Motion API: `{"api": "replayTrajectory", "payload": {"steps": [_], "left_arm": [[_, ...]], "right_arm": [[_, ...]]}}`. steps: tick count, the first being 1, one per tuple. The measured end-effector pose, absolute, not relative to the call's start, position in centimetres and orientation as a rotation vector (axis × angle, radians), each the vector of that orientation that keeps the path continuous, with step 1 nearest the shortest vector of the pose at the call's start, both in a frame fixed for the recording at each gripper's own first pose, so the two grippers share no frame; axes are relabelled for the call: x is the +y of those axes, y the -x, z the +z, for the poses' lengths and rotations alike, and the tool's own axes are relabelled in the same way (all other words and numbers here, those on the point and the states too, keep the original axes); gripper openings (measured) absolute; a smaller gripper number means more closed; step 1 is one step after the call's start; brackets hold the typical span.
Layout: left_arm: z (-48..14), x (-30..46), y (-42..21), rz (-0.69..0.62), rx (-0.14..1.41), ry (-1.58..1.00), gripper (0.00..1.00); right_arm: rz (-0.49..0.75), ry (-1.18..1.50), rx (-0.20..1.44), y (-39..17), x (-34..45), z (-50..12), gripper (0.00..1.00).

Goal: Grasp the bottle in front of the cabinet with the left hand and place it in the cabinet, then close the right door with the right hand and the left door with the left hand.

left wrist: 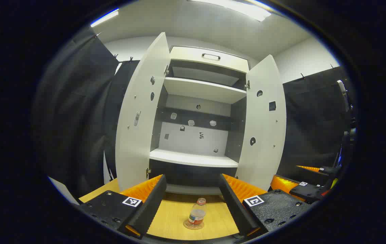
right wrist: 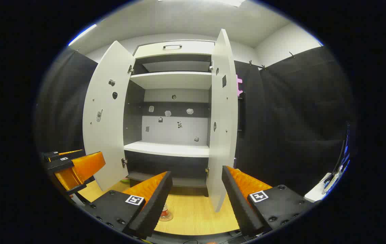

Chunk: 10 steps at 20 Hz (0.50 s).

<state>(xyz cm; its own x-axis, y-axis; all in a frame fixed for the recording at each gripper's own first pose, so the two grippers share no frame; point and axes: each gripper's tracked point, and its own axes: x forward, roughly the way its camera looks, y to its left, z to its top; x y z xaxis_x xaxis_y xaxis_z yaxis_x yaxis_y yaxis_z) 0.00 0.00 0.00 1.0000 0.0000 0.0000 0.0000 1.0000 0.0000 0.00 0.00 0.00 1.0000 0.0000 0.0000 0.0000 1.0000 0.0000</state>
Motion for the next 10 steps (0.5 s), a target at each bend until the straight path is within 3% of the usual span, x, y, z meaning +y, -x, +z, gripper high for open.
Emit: {"api": "replayTrajectory", "payload": {"steps": [9, 10], "left_arm": [[0.13, -0.39, -0.24, -0.005, -0.002, -0.004, 0.95], [0.10, -0.31, -0.23, 0.000, -0.004, -0.008, 0.95]], "right_arm": [[-0.003, -0.016, 0.008, -0.13, -0.48, -0.09, 0.89], [-0.001, -0.019, 0.011, -0.15, -0.41, -0.19, 0.97]]}}
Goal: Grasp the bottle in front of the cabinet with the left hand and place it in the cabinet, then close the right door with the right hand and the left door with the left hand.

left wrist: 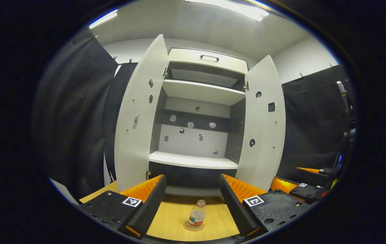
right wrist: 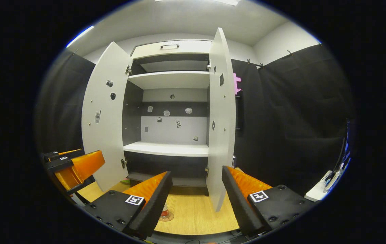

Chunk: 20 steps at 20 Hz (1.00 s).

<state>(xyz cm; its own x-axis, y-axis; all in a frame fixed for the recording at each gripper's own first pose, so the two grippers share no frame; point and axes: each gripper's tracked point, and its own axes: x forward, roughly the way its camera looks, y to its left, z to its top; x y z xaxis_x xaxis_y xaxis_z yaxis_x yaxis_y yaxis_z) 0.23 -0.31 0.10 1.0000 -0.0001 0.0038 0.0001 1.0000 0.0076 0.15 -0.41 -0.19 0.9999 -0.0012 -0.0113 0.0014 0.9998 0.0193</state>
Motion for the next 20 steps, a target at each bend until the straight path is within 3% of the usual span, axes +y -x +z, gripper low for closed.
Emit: {"api": "replayTrajectory", "payload": {"steps": [1, 10, 20], "left_arm": [[0.1, -0.2, -0.3, 0.004, -0.004, -0.010, 0.95], [-2.8, 0.4, -1.2, 0.014, 0.014, 0.011, 0.94], [-17.8, -0.6, -3.3, -0.053, 0.188, -0.034, 0.95]], "right_arm": [[0.000, -0.022, 0.014, -0.3, -0.3, -0.2, 0.89], [-0.001, -0.028, 0.021, -1.3, -0.3, -0.3, 0.89], [-0.056, -0.006, 0.006, -2.1, -1.8, 0.9, 0.89]]}}
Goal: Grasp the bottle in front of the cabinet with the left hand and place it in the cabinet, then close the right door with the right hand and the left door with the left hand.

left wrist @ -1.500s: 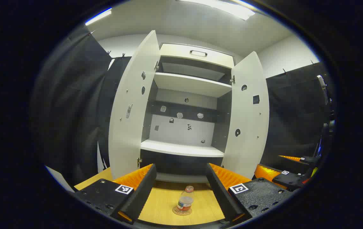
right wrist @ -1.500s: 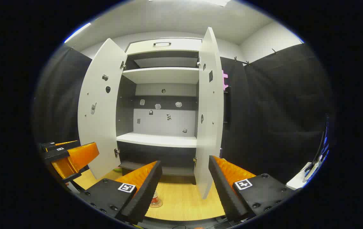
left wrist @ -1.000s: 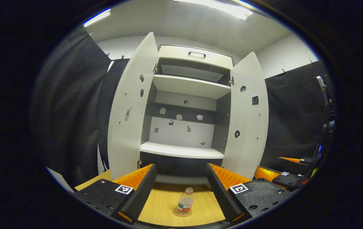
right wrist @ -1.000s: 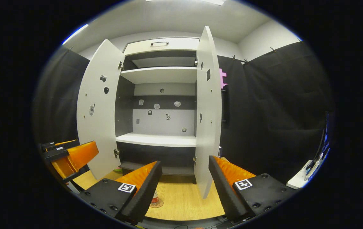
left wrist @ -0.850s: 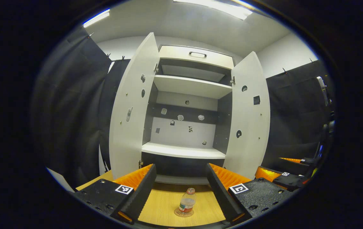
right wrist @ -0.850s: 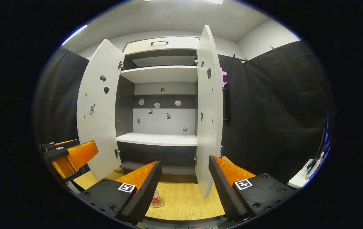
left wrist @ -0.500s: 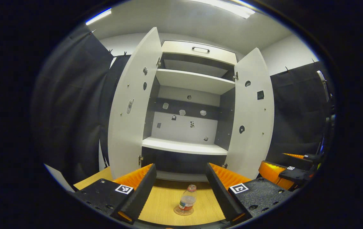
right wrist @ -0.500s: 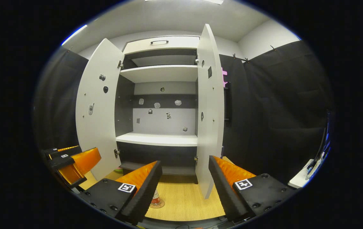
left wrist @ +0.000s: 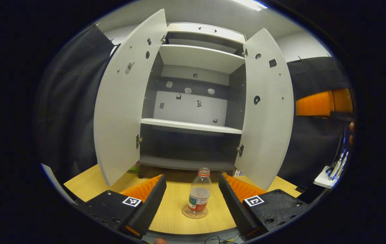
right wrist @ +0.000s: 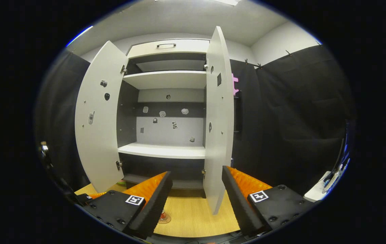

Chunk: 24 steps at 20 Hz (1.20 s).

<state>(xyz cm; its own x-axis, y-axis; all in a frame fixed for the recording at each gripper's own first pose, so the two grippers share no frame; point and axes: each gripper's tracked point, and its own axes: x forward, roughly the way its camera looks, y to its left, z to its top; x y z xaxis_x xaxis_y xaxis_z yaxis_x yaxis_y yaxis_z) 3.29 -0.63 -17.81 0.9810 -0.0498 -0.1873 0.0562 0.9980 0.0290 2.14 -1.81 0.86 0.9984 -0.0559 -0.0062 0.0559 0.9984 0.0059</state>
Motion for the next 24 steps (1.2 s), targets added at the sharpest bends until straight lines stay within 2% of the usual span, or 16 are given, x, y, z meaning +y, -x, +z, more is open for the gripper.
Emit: {"api": "replayTrajectory", "payload": {"steps": [4, 10, 11, 13, 20, 21, 24], "left_arm": [[-23.5, -1.9, -4.8, -0.104, 0.256, -0.078, 0.95], [-31.3, -1.6, -7.2, -0.088, 0.352, -0.056, 0.95], [-32.3, -1.6, -7.5, -0.094, 0.364, -0.069, 0.95], [-34.2, -1.7, -8.4, -0.100, 0.392, -0.078, 0.95], [-37.6, -2.4, -10.9, -0.104, 0.440, -0.085, 0.96], [-37.8, -2.6, -11.3, -0.108, 0.441, -0.088, 0.96], [-38.4, -2.6, -12.4, -0.095, 0.453, -0.082, 0.95]], "right_arm": [[-0.092, 0.007, 0.011, -2.1, -3.0, 0.9, 0.89], [-0.153, 0.028, 0.018, -1.4, -5.4, 0.9, 0.89], [-0.175, 0.038, 0.020, -1.3, -6.3, 0.8, 0.97], [-0.235, 0.044, 0.033, -0.9, -8.6, 0.5, 0.97], [-0.346, 0.078, 0.057, 0.8, -12.1, -0.4, 0.97], [-0.351, 0.084, 0.058, 0.9, -12.3, -0.5, 0.89], [-0.367, 0.075, 0.062, 1.1, -12.9, -0.6, 0.89]]}}
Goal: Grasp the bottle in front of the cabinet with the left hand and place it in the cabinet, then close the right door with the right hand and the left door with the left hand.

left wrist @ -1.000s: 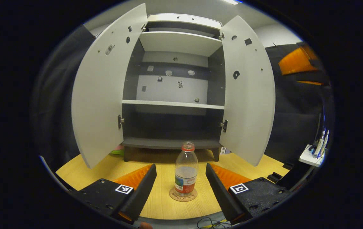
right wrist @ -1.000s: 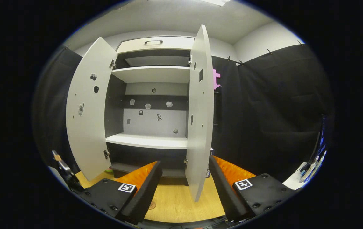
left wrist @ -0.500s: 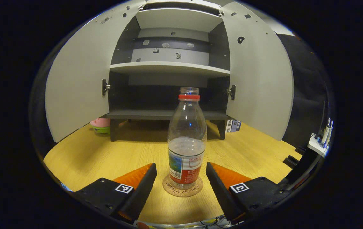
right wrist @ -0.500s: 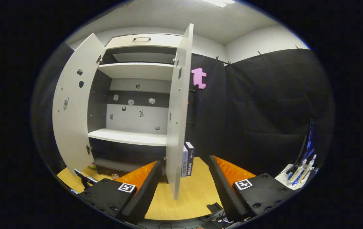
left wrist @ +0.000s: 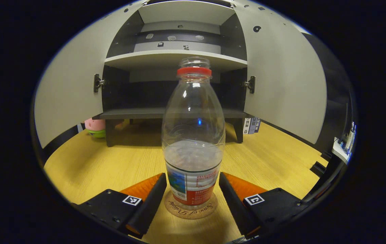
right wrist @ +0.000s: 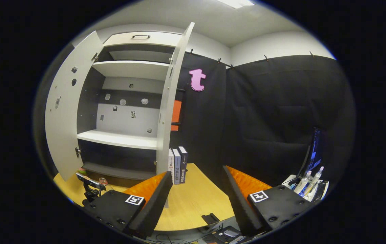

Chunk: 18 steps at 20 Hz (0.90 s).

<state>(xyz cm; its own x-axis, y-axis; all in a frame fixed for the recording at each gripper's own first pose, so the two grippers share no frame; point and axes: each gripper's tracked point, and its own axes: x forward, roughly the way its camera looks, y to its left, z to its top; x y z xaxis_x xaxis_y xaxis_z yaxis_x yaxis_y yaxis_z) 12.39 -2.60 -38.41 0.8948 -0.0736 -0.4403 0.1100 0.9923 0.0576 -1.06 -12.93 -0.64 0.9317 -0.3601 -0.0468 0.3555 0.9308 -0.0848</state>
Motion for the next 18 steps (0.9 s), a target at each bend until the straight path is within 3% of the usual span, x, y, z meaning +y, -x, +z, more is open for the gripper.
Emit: {"api": "replayTrajectory", "payload": {"steps": [2, 3, 4, 6, 7, 12, 18], "left_arm": [[-38.7, -2.4, -12.8, -0.088, 0.467, -0.083, 0.93], [-38.7, -2.4, -12.8, -0.090, 0.474, -0.098, 0.88], [-38.6, -2.3, -12.5, -0.100, 0.487, -0.107, 0.76], [-37.7, -2.2, -12.5, -0.123, 0.478, -0.137, 0.76], [-37.0, -2.3, -12.9, -0.138, 0.473, -0.157, 0.76], [-32.9, -3.1, -13.3, -0.213, 0.494, -0.164, 0.76], [-23.7, -7.0, -14.9, -0.330, 0.434, -0.115, 0.76]], "right_arm": [[-0.373, 0.067, 0.065, 1.1, -13.3, -0.8, 0.89], [-0.375, 0.065, 0.066, 1.0, -13.4, -0.9, 0.89], [-0.375, 0.063, 0.064, 0.9, -13.6, -0.9, 0.89], [-0.372, 0.059, 0.062, 0.6, -13.7, -1.0, 0.89], [-0.366, 0.056, 0.064, 0.4, -13.6, -1.1, 0.97], [-0.329, 0.025, 0.038, -0.8, -13.3, -1.0, 0.97], [-0.287, -0.007, 0.016, -2.1, -14.0, -1.1, 0.97]]}}
